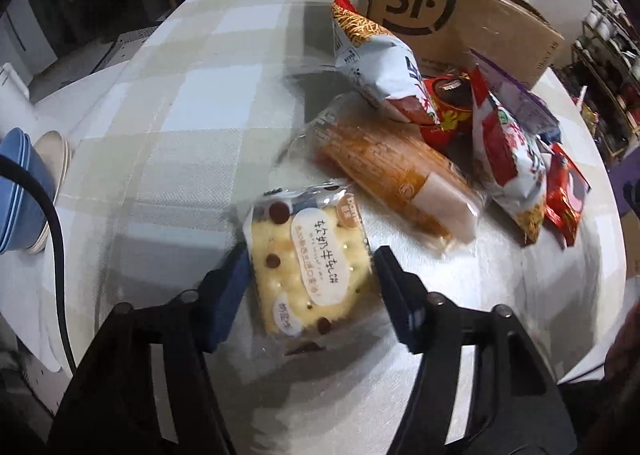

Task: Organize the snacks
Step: 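Grasp the white cracker pack with chocolate dots with the left tool, then grasp the red Oreo pack with the right tool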

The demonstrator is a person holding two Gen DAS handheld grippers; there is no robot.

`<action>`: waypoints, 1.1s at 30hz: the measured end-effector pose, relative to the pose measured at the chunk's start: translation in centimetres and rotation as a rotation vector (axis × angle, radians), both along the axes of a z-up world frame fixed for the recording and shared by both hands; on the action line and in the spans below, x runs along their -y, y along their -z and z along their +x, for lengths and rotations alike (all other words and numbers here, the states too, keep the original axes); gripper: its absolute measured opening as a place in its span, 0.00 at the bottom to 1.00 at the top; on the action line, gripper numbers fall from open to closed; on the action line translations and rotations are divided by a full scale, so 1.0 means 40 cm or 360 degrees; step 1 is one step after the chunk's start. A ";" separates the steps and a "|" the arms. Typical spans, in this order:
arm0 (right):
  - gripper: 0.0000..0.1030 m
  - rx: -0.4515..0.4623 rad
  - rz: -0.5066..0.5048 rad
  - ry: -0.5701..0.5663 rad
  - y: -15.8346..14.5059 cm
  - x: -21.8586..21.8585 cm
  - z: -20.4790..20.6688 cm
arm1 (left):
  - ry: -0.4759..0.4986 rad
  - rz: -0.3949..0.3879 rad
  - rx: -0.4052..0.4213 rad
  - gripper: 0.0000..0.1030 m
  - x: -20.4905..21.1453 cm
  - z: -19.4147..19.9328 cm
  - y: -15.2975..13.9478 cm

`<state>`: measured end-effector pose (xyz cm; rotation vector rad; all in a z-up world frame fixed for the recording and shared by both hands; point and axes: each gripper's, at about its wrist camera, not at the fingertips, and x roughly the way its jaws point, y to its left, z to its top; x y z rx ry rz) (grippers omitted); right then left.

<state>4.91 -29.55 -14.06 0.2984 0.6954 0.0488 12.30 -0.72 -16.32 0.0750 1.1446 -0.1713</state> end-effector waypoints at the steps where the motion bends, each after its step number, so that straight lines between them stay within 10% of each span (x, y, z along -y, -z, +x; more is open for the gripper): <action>1: 0.99 -0.0012 -0.0001 -0.0002 0.003 0.000 0.001 | 0.0023 -0.0011 -0.0004 0.58 -0.004 -0.002 -0.002; 33: 0.99 -0.0323 -0.0107 0.0042 0.107 -0.043 0.123 | 0.0075 -0.0375 0.0143 0.58 -0.080 -0.096 -0.096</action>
